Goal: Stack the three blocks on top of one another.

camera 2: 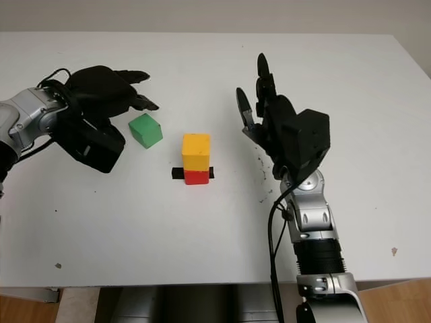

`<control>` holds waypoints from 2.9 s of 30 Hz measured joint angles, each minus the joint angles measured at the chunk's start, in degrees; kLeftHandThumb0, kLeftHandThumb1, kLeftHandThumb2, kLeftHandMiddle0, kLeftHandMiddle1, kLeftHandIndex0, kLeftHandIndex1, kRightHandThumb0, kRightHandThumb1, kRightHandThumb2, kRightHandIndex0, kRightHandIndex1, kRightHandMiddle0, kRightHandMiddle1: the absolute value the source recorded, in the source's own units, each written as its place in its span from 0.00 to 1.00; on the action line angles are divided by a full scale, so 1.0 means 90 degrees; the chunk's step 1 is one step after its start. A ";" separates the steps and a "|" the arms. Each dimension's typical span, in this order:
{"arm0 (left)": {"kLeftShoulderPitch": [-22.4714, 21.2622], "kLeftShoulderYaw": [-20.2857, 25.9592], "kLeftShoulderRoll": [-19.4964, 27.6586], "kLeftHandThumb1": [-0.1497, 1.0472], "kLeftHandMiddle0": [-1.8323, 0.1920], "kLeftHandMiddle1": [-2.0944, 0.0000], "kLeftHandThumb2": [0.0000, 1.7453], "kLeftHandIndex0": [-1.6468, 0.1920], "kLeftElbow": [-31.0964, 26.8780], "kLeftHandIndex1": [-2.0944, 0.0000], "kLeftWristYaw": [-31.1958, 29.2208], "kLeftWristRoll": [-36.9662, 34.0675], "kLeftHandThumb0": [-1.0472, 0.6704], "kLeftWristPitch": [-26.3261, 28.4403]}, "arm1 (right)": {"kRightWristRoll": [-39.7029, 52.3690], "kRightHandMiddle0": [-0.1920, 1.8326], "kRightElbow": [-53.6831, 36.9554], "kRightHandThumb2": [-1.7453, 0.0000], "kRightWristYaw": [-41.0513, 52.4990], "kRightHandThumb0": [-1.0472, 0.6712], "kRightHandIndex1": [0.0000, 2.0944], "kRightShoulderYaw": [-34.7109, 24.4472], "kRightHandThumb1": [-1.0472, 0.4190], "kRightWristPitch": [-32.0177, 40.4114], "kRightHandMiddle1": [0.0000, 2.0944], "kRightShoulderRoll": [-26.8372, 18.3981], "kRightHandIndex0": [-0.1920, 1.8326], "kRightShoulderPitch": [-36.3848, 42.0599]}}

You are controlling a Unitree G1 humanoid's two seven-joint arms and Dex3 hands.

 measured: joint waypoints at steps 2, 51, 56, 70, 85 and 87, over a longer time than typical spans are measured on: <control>0.0005 0.0000 -0.0026 0.86 0.84 0.97 0.04 0.61 0.0095 0.94 0.0025 -0.0078 0.26 -0.0025 | 0.0000 0.00 -0.0001 0.66 0.0002 0.23 0.01 0.0000 0.00 0.0000 0.00 0.0000 0.00 0.0008; 0.0187 -0.0166 -0.0144 0.94 0.74 0.97 0.03 0.69 0.0196 0.37 0.0173 -0.0636 0.38 -0.0070 | -0.0026 0.00 -0.0228 0.65 0.0031 0.23 0.00 0.0001 0.00 0.0269 0.00 -0.0036 0.00 0.0074; 0.0347 0.0384 -0.0181 0.95 0.76 0.98 0.03 0.72 0.0224 0.31 -0.0256 -0.1613 0.38 -0.0035 | -0.0021 0.00 -0.0229 0.66 0.0030 0.22 0.00 0.0001 0.00 0.0269 0.00 -0.0036 0.00 0.0074; 0.1288 0.2581 -0.0345 0.98 0.78 0.98 0.03 0.75 -0.1253 0.22 -0.2747 -0.5190 0.36 0.0989 | 0.0004 0.00 -0.0250 0.67 0.0032 0.22 0.00 0.0019 0.00 0.0350 0.01 -0.0032 0.00 0.0078; 0.2676 0.4008 -0.1013 0.98 0.78 0.98 0.03 0.72 -0.4107 0.27 -0.3443 -0.7777 0.35 0.4131 | -0.0005 0.00 -0.0262 0.67 0.0027 0.21 0.00 0.0057 0.00 0.0408 0.01 -0.0024 0.00 0.0078; 0.2860 0.4182 -0.1174 0.98 0.77 0.98 0.03 0.72 -0.4565 0.27 -0.3420 -0.8215 0.35 0.4773 | -0.0005 0.00 -0.0277 0.67 0.0021 0.21 0.00 0.0063 0.00 0.0484 0.01 -0.0023 0.00 0.0078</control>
